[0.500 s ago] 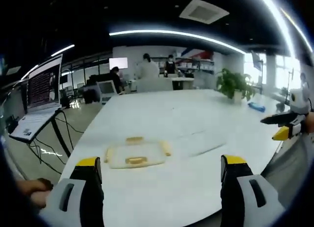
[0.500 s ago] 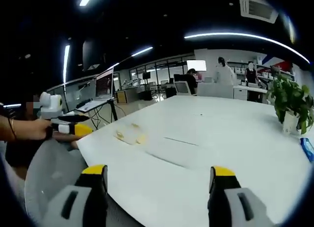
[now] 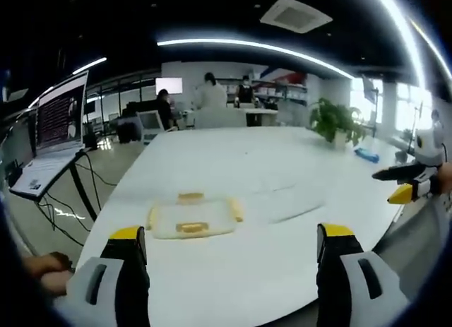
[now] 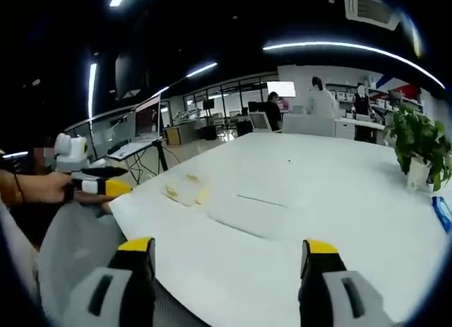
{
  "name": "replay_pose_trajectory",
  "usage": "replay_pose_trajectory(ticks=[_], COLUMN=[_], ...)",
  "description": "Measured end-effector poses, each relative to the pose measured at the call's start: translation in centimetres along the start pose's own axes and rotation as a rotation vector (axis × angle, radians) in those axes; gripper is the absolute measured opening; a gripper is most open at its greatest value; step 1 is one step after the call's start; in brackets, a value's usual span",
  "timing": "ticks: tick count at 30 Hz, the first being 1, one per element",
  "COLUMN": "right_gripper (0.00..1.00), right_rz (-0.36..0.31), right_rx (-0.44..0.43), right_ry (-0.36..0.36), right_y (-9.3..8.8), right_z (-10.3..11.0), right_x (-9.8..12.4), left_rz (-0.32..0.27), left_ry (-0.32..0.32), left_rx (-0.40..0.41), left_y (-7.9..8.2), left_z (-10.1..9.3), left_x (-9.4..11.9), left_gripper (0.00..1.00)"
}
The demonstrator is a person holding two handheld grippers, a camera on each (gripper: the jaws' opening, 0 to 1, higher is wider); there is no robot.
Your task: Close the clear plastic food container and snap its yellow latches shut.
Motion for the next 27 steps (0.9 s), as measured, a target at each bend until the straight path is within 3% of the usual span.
replay_pose_trajectory(ticks=[2,11,16,27], right_gripper=[0.85,0.84,0.83,0.83], right_rz=[0.016,-0.004,0.022,0.03], right_rx=[0.02,-0.011,-0.011,0.005], right_ry=[-0.018,-0.067,-0.11,-0.124], right_y=[0.2,1.1,0.9,1.3], right_z=[-0.2,-0.3,-1.0,-0.8], right_x=[0.0,0.2,-0.1,-0.4], left_rz=[0.027,-0.008,0.007,0.052], left_ry=[0.014,-0.018,-0.034,-0.028], left_rx=[-0.01,-0.006,-0.013,-0.002], left_y=[-0.1,1.4,1.1,-0.5], left_z=[0.4,1.1,1.9,2.6], left_x=[-0.2,-0.4,-0.6,-0.5], left_gripper=[0.97,0.98,0.98,0.96])
Point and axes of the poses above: the point that each gripper's makers call its tool centre point, and the gripper's own axes: x roughly backward along the fingers, z roughly to its left, y roughly out of its top, the point moved 7 cm from there along x, roughly backward along the fingers, and after that the axes turned 2 degrees about x, right-handed, at the moved point
